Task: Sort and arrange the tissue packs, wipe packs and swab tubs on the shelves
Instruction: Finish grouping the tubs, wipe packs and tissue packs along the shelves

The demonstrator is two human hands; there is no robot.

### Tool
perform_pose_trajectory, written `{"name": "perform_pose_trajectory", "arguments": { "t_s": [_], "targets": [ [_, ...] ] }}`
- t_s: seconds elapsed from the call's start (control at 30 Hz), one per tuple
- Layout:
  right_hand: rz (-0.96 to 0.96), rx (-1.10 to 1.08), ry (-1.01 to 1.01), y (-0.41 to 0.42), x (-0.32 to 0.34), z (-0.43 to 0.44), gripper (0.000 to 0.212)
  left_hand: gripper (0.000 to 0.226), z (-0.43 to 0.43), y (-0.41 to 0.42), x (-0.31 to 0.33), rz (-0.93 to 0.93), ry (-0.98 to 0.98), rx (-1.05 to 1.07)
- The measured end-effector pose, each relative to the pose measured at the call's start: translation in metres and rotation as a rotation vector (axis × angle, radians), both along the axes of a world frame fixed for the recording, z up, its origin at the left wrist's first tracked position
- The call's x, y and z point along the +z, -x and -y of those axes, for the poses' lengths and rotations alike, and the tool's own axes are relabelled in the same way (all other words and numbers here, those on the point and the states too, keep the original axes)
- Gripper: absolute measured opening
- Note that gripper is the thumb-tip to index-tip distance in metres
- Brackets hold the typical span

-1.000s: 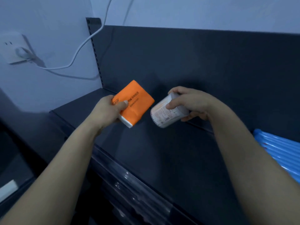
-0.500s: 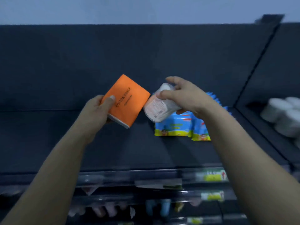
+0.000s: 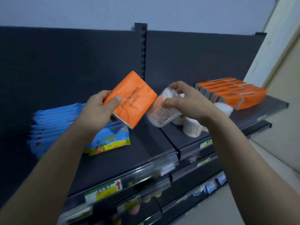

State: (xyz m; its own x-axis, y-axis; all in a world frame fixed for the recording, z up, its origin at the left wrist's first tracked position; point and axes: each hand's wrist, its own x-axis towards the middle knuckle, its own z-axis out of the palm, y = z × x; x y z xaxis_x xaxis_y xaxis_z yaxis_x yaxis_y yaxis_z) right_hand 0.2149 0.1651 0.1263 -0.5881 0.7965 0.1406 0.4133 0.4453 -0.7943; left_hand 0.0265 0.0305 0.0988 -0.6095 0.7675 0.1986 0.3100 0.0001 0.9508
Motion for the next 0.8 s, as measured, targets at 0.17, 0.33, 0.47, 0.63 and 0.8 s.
{"name": "perform_pose_trajectory", "arguments": {
  "t_s": [0.17, 0.33, 0.47, 0.63, 0.8],
  "targets": [
    [0.02, -0.07, -0.012, -0.071, -0.001, -0.094, 0.055, 0.016, -0.096, -0.07, -0.002, 0.014, -0.001, -0.028],
    [-0.027, -0.105, -0.014, -0.117, -0.001, -0.174, 0.055, 0.01, -0.163, -0.112, -0.002, -0.024, 0.01, -0.055],
    [-0.059, -0.117, -0.054, -0.127, -0.008, -0.217, 0.058, 0.018, -0.199, -0.122, 0.002, -0.091, 0.04, -0.048],
    [-0.029, -0.168, -0.177, -0.118, -0.017, -0.262, 0.063, 0.022, -0.243, -0.117, 0.002, -0.097, 0.035, -0.067],
    [0.111, -0.168, -0.183, -0.105, -0.02, -0.303, 0.07, 0.024, -0.283, -0.11, -0.003, -0.082, 0.02, -0.091]
  ]
}}
